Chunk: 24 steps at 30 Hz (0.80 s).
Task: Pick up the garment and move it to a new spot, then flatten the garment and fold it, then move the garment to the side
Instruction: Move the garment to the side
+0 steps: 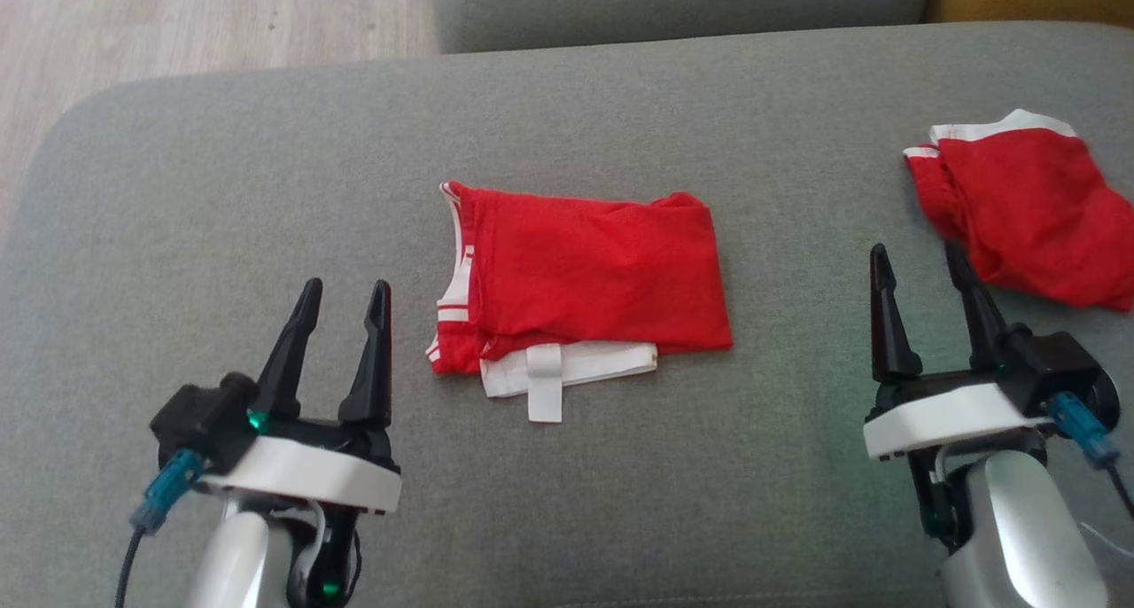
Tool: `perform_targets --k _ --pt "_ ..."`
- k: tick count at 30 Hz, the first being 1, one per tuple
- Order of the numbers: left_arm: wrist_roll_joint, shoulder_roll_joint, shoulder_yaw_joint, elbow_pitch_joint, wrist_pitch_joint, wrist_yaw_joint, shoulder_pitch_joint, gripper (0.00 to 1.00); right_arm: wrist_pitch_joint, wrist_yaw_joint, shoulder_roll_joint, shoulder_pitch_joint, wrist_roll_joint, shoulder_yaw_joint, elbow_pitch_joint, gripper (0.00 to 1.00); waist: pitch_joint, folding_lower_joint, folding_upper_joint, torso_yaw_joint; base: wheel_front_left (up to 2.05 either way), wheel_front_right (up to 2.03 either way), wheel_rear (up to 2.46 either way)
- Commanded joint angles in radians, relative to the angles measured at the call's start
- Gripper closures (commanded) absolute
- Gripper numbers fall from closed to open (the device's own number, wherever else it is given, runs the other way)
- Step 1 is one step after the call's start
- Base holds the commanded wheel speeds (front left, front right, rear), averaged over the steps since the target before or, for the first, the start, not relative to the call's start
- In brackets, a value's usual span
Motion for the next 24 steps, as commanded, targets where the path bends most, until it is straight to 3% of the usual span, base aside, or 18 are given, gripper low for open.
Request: perform_targets --k 1,12,24 --pt "-0.008 0.007 0.028 -0.038 -0.005 -0.006 -0.048 0.0 -0.011 -0.001 0.001 -0.03 -0.008 0.025 -0.03 0.0 0.006 0.0 -0.0001 0.006 0.0 0.0 0.0" --pt "-0.013 0.007 -0.005 -0.044 -0.005 -0.006 -0.075 0.0 0.058 -0.001 0.001 -0.095 0.002 0.11 0.038 0.0 0.061 0.0 -0.0001 0.074 0.0 0.0 0.0" --pt "-0.024 0.007 -0.042 -0.035 -0.005 -0.006 -0.11 0.0 0.214 -0.001 0.001 -0.234 0.136 0.164 0.331 0.0 0.138 0.0 -0.0001 0.153 0.0 0.0 0.0"
